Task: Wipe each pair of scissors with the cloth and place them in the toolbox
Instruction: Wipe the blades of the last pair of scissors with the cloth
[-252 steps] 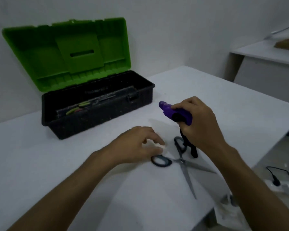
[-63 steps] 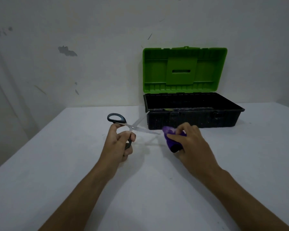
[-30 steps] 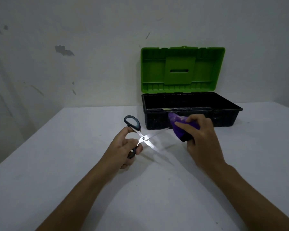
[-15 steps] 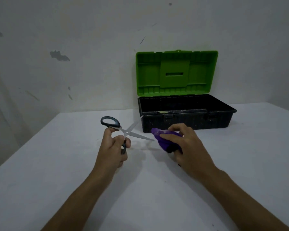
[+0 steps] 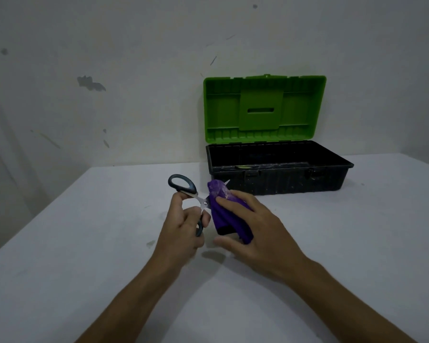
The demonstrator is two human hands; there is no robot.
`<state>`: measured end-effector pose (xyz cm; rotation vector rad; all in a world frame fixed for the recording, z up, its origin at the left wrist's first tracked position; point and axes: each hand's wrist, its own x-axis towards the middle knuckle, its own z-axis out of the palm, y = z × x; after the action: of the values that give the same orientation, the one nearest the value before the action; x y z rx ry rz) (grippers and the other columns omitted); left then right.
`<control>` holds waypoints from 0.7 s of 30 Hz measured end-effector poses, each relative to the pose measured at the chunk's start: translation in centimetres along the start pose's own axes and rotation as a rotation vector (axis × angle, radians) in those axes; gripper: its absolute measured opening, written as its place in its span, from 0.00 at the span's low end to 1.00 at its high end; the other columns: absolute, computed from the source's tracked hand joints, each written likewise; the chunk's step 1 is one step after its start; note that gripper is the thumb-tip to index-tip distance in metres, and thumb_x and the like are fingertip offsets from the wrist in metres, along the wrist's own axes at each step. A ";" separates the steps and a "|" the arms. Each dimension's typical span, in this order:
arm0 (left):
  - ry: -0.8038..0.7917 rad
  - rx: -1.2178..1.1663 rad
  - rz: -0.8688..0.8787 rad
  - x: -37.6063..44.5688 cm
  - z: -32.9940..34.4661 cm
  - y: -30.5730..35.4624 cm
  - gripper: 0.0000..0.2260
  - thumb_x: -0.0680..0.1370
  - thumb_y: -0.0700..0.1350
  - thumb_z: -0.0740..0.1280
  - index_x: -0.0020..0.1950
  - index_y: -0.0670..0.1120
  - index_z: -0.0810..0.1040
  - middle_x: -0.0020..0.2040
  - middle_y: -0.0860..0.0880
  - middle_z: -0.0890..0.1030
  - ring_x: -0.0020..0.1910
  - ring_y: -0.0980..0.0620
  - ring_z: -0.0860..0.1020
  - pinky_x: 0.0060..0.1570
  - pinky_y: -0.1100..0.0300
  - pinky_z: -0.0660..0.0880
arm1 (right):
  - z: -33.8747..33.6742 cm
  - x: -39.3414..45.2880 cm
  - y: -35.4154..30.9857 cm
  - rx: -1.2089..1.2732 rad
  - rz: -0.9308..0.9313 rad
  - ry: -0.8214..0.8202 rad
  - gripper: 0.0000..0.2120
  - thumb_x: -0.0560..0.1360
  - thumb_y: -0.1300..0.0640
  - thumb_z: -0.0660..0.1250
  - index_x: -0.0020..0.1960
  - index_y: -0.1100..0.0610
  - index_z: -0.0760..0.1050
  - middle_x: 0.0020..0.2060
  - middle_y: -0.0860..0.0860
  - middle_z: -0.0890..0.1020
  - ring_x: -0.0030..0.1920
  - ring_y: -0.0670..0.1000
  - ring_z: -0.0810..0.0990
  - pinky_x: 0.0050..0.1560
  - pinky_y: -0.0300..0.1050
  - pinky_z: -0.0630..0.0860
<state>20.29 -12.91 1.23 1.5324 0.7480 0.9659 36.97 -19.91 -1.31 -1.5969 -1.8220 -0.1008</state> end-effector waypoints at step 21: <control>-0.071 0.101 0.052 -0.3 0.4 -0.5 0.07 0.84 0.38 0.54 0.56 0.47 0.68 0.33 0.50 0.75 0.21 0.58 0.62 0.20 0.66 0.60 | -0.2 0.9 2.3 -0.193 -0.038 0.231 0.18 0.76 0.51 0.69 0.65 0.51 0.76 0.61 0.50 0.74 0.55 0.49 0.76 0.52 0.39 0.76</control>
<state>20.52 -13.29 0.70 1.6729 0.7190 0.9190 39.12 -18.72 -1.55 -1.6063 -1.7039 -0.4717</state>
